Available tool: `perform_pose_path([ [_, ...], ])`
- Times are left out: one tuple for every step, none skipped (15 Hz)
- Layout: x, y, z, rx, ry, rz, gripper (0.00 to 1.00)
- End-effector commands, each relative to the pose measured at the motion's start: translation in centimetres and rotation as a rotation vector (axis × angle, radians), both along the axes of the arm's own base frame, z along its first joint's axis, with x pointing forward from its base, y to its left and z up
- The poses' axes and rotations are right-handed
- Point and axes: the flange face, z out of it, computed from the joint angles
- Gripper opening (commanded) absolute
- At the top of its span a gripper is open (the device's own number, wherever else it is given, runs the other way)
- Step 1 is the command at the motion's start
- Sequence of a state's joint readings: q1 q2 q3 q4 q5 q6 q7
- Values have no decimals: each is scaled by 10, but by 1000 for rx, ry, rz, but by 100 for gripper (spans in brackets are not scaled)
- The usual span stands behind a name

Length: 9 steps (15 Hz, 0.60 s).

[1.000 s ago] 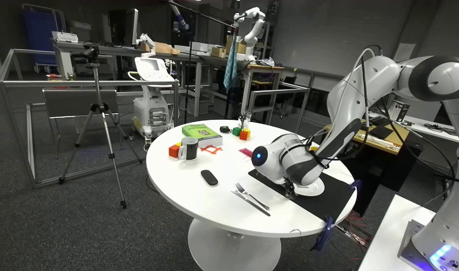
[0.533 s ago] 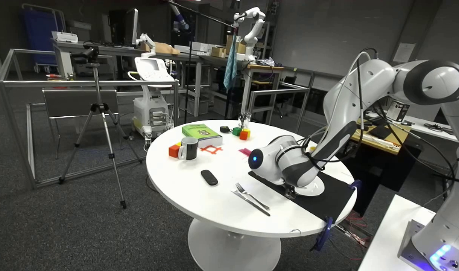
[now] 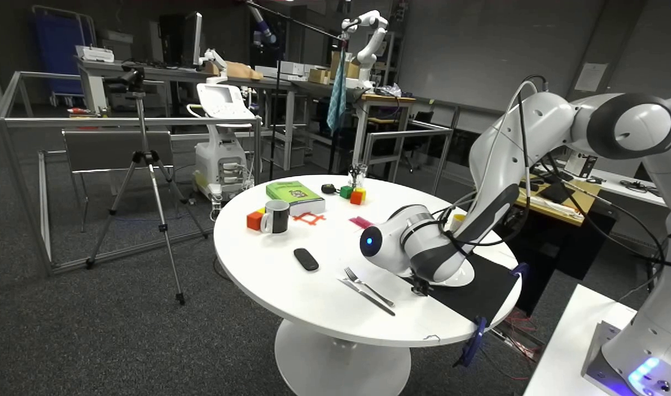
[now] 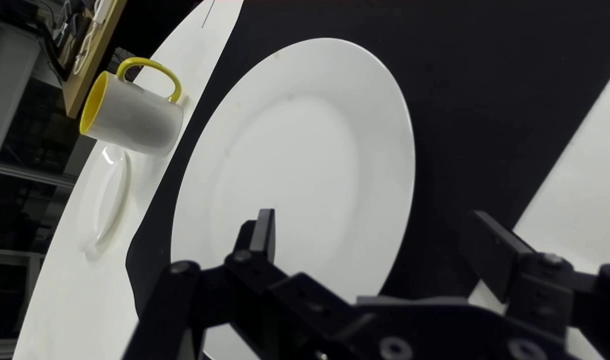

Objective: Move the plate to the left

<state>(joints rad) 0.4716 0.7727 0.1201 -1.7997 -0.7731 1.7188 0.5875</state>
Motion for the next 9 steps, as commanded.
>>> perform_pose_path([
  [2,0,-1,-29,-52,-7,100],
  [2,-1,-1,-29,-64,-13,100],
  [2,-2,0,-29,-80,-20,100],
  [2,-3,0,-31,-100,-29,100],
  [2,-5,1,-28,-121,-40,100],
  [2,-7,1,-29,-140,-56,100],
  [2,-8,1,-29,-158,-69,100],
  [2,-10,1,-29,-171,-84,100],
  [3,-12,1,-29,-186,-97,100],
])
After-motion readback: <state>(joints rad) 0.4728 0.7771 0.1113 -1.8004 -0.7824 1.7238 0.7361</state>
